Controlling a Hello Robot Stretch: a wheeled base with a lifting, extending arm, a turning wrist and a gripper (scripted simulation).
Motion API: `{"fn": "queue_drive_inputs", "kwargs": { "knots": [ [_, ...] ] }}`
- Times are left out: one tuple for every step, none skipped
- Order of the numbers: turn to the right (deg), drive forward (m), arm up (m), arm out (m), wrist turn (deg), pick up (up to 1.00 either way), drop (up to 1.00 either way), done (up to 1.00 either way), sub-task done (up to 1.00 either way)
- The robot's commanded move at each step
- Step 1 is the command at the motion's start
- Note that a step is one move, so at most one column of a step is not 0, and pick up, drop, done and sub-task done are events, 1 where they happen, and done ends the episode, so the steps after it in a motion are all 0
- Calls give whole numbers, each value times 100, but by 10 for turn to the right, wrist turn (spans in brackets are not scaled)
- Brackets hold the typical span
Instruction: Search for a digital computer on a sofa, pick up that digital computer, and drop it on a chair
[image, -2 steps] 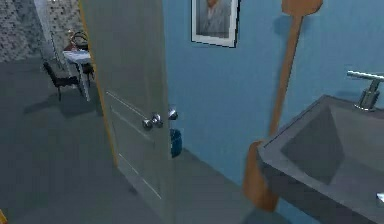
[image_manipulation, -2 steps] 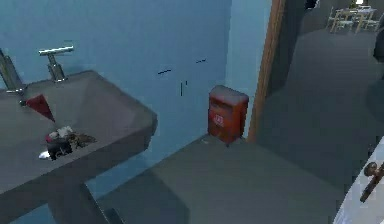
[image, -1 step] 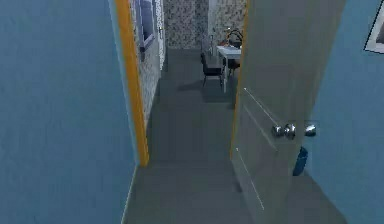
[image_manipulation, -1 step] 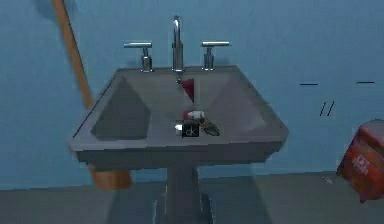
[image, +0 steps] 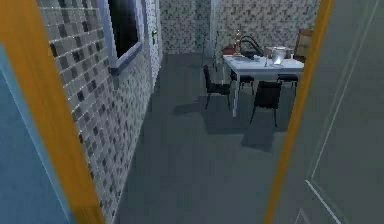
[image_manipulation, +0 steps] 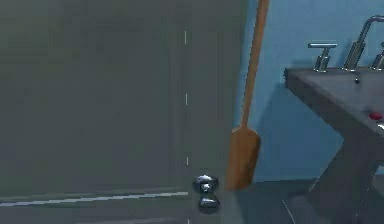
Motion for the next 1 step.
{"fn": "queue_drive_inputs", "kwargs": {
  "knots": [
    [0,95,0,0,0,0,0,0,0]
  ]
}}
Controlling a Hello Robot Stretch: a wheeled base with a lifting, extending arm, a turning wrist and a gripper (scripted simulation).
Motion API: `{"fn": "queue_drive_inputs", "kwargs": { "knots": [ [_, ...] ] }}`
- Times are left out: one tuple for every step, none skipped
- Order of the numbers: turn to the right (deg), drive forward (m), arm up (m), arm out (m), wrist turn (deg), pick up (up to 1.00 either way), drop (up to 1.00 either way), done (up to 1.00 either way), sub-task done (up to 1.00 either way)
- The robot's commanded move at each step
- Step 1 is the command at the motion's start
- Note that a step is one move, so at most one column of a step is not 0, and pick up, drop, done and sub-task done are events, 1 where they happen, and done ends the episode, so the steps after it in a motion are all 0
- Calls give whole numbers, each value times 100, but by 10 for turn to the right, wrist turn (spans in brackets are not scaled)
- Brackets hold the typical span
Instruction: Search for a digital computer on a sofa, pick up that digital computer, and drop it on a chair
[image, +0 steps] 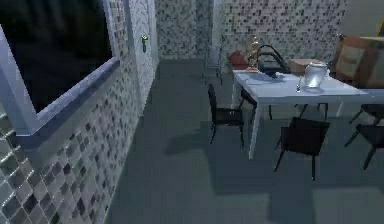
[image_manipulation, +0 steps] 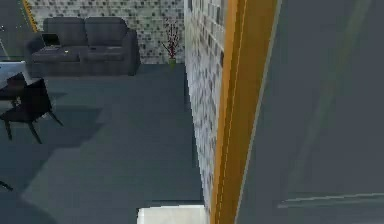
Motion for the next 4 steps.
{"fn": "queue_drive_inputs", "kwargs": {
  "knots": [
    [330,0,0,0,0,0,0,0,0],
    [0,75,0,0,0,0,0,0,0],
    [450,0,0,0,0,0,0,0,0],
    [60,0,0,0,0,0,0,0,0]
  ]
}}
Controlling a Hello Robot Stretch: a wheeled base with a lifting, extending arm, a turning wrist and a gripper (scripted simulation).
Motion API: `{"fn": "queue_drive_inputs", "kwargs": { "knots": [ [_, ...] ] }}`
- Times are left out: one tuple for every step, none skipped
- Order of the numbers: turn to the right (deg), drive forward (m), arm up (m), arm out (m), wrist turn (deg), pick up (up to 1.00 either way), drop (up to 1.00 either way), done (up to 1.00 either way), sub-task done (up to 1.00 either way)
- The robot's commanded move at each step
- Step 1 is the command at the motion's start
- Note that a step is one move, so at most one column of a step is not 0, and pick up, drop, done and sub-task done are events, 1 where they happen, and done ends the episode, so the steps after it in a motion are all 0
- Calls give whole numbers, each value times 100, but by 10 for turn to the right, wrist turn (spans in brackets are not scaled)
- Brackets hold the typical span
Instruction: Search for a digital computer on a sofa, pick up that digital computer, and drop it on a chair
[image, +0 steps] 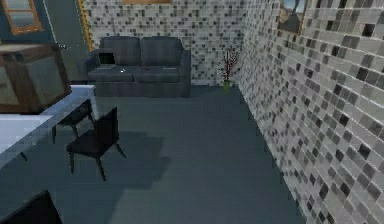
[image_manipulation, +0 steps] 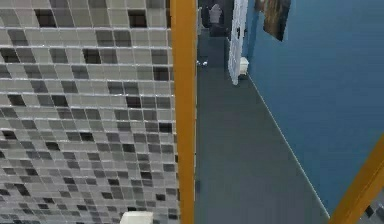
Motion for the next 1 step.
{"fn": "queue_drive_inputs", "kwargs": {
  "knots": [
    [0,100,0,0,0,0,0,0,0]
  ]
}}
